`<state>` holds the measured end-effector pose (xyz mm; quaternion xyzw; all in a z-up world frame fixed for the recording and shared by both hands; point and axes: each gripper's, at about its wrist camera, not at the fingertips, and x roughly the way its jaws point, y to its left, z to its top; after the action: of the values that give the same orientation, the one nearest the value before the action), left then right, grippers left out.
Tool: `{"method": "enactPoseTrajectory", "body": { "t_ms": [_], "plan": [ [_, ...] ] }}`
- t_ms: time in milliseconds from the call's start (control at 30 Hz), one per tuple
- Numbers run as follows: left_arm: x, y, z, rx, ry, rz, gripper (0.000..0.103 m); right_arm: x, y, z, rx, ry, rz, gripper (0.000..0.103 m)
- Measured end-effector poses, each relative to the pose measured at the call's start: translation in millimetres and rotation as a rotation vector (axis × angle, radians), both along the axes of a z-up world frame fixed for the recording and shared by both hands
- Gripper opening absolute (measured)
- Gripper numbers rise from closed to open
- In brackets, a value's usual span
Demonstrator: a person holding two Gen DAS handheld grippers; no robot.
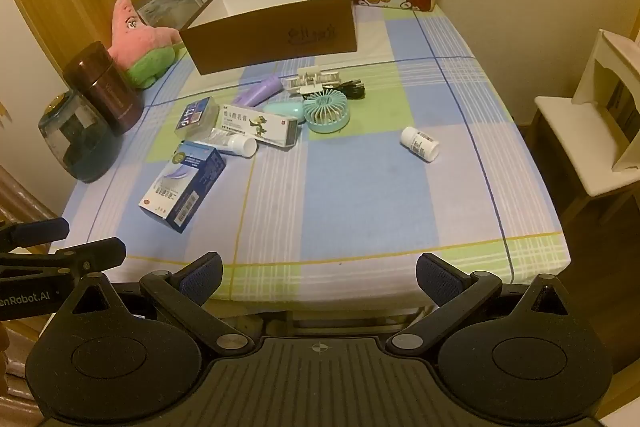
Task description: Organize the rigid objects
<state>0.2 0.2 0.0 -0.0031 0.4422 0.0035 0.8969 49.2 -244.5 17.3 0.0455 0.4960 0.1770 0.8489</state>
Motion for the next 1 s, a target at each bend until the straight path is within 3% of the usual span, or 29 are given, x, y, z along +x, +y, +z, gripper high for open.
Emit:
{"method": "enactPoseTrajectory", "body": {
  "t_ms": [1000],
  "plan": [
    [0.3, 0.3, -0.3, -0.001, 0.000, -0.001, 0.085, 2.4, -1.3, -0.1, 0.002, 0.000, 0.001, 0.103]
  ]
}}
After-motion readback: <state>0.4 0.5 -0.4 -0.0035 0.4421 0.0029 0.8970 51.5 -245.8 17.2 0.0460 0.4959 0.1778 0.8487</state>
